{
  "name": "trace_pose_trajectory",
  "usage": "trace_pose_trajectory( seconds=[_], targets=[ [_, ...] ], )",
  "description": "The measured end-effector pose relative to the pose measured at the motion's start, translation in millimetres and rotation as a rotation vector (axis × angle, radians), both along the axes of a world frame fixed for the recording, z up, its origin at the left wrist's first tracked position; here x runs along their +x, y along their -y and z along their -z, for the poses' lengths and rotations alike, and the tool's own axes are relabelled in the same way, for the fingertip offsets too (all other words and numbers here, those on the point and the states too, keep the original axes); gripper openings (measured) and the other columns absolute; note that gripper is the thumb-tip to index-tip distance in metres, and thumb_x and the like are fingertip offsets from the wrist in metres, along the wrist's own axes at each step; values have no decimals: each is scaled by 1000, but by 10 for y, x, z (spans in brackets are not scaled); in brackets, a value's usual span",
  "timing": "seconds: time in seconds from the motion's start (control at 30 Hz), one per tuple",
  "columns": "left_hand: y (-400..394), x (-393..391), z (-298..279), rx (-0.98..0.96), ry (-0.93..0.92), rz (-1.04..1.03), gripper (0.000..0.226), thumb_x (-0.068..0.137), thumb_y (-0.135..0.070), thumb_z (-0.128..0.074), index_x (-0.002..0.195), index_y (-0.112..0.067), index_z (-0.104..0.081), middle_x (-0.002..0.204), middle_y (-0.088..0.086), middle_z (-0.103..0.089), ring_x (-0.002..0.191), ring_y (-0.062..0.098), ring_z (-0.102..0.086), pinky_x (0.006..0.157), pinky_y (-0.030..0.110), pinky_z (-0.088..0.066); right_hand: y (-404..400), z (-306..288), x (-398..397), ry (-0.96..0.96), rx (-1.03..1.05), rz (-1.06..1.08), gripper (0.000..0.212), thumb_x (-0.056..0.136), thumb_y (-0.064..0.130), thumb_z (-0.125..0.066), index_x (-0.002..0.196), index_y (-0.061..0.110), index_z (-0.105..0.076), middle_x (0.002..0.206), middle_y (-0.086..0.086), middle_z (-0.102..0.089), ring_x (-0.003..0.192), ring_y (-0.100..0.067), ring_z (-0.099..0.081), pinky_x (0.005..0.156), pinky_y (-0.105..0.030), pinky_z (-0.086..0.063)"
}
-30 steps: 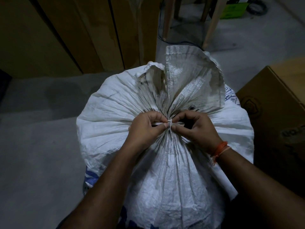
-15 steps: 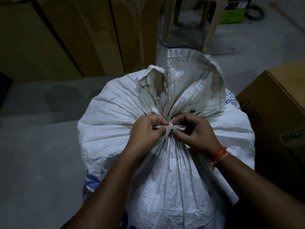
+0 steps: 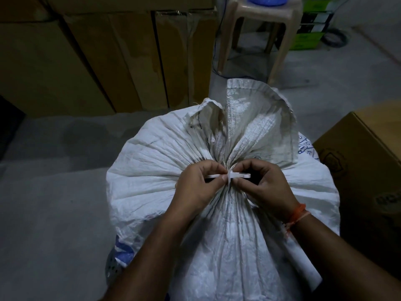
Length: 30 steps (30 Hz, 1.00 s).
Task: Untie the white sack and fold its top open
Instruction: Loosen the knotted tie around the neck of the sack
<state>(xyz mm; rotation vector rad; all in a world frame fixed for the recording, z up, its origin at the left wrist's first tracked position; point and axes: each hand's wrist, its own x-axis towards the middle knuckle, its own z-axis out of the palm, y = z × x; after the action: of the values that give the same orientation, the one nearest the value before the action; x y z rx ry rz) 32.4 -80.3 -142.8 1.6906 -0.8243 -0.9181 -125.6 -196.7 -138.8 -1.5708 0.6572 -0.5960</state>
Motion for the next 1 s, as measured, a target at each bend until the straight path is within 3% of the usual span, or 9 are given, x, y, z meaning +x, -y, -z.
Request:
trace_pose_trajectory(
  seconds=[0.17,0.3,0.57,0.83,1.0],
  targets=[
    [-4,27,-33,-18,-25,-5,15,86,-33,-81,96,-22,-79,88,0,-83,81,15,-75,84,50,-62,-6,-28,17,10,18,17,14,82,-12,-77,92,-2,-73,92,-23,-74,82,-18,-71,78,-31,-60],
    [-26,64,-52,-34,12,11,13,87,-32,-81,96,-24,-80,91,-1,-83,90,25,-80,89,53,-63,-1,-45,14,31,37,16,14,82,-12,-78,90,-1,-73,86,-11,-76,83,-17,-70,78,-29,-59],
    [-3,34,-71,-63,-39,-4,2,93,-15,-82,93,-14,-80,88,8,-82,80,13,-73,79,37,-57,7,-93,11,35,20,14,13,82,-14,-76,91,-7,-72,86,-8,-74,80,-12,-71,75,-21,-58],
    [26,-28,-69,-46,-27,-38,3,92,-16,-82,92,-14,-79,86,12,-82,80,18,-74,81,52,-63,9,-84,12,48,39,-5,15,80,-12,-78,89,0,-74,85,-5,-76,83,-13,-72,77,-23,-59],
    [9,-25,-83,-12,12,-32,7,89,-25,-84,92,-21,-79,86,6,-82,80,22,-78,83,54,-62,6,-109,-14,76,50,-29,14,75,11,-85,86,13,-77,88,-5,-77,85,-12,-72,79,-24,-59]
  ],
)
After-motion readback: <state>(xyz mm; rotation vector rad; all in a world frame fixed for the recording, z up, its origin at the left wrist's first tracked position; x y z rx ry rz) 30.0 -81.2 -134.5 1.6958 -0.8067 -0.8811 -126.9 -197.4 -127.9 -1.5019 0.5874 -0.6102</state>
